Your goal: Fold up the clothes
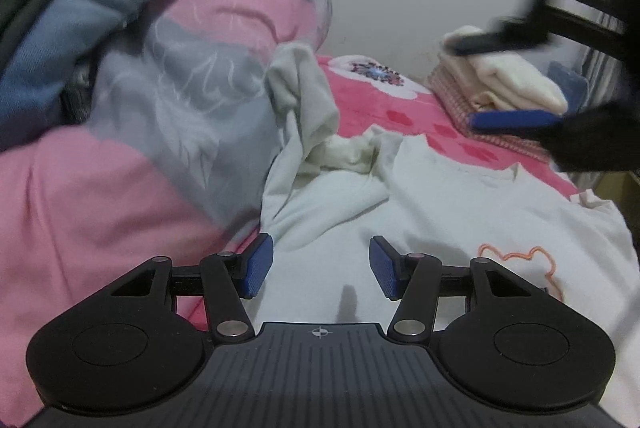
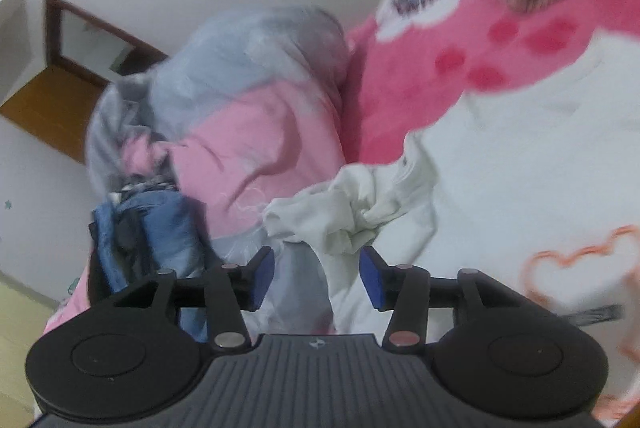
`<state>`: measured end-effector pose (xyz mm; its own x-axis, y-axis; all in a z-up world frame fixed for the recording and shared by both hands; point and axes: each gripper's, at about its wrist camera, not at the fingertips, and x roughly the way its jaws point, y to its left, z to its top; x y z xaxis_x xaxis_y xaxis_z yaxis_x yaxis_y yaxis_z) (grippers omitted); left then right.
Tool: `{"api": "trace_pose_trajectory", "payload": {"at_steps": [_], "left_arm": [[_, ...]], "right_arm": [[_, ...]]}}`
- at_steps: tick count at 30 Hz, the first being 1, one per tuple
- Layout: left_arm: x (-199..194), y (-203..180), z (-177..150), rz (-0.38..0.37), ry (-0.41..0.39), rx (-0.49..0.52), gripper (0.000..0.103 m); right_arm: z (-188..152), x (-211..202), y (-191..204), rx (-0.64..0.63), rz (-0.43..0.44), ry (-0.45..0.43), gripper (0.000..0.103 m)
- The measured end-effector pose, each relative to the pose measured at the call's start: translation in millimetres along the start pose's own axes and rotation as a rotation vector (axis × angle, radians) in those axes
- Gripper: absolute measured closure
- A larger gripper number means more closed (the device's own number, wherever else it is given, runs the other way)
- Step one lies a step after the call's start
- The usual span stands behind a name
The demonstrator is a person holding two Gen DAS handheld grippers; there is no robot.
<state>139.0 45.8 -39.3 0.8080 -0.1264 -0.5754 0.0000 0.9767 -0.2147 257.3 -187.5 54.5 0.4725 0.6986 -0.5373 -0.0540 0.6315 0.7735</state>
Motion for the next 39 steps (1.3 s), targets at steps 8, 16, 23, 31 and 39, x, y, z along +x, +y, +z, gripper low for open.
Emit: {"api": "trace_pose_trajectory", "payload": {"at_steps": [8, 16, 23, 31, 39], "left_arm": [[20, 20, -11, 0.012, 0.018, -0.059, 0.057], [22, 15, -18, 0.020, -0.019, -0.048, 0.057], [20, 18, -17, 0.021, -0.027, -0.058, 0.057], [-4, 27, -6, 0.026, -0.097, -0.125, 0.057], [-7, 22, 6, 0.044, -0.095, -0.084, 0.055]], "right_arm": [[23, 91, -42, 0.248, -0.036, 0.039, 0.052], [28, 118, -77, 0.394, -0.113, -0.005, 0.053], [38, 126, -71, 0.321, -0.133, -0.024, 0.085], [45, 70, -21, 0.017, -0.061, -0.168, 0.093], [57, -43, 45, -0.251, 0.123, -0.402, 0.093]]}}
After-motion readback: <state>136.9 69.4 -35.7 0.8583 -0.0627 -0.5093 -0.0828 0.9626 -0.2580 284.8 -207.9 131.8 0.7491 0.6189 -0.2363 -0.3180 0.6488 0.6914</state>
